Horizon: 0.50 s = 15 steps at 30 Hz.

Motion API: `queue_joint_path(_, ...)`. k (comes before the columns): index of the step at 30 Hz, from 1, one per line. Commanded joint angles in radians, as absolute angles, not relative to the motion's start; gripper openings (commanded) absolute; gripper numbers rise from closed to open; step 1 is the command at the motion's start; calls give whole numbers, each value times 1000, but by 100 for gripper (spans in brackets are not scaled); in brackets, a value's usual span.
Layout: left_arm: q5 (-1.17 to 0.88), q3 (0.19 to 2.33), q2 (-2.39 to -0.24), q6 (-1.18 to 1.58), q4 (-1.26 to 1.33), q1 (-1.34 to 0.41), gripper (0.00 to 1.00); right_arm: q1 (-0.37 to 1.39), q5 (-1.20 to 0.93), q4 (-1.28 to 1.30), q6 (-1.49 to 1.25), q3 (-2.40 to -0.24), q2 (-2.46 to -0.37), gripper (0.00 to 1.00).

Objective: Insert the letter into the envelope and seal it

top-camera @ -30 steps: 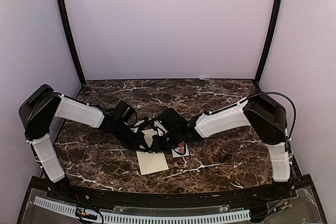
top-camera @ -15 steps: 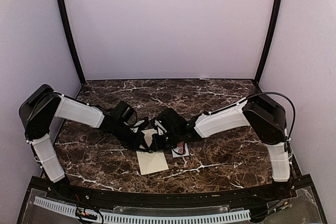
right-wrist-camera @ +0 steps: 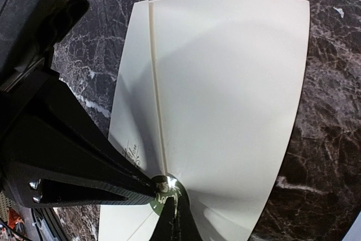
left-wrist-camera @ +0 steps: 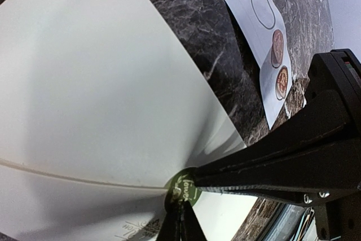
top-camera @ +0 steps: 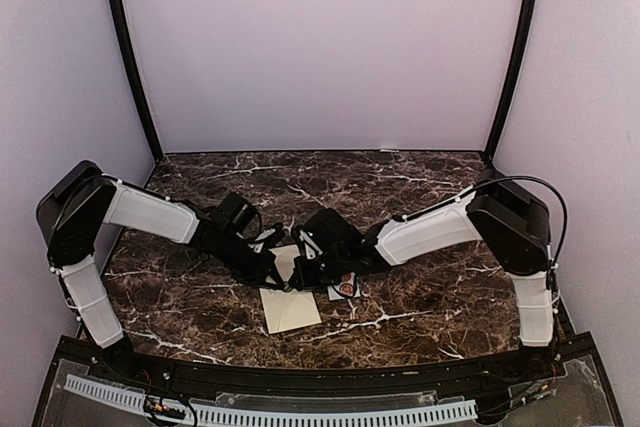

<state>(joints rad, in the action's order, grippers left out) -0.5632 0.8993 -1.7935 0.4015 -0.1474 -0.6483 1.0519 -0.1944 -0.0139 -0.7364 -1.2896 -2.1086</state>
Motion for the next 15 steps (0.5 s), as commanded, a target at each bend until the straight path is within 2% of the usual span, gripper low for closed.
queue_joint_path(1,-475,884,-1824,382,-235,-653,3,1067,-216,62,-719,-1244,-2107,0)
queue_joint_path(15,-485,884,-1823,383,-230,-653,3,1077,-277,33,-688,-1286,-2136,0)
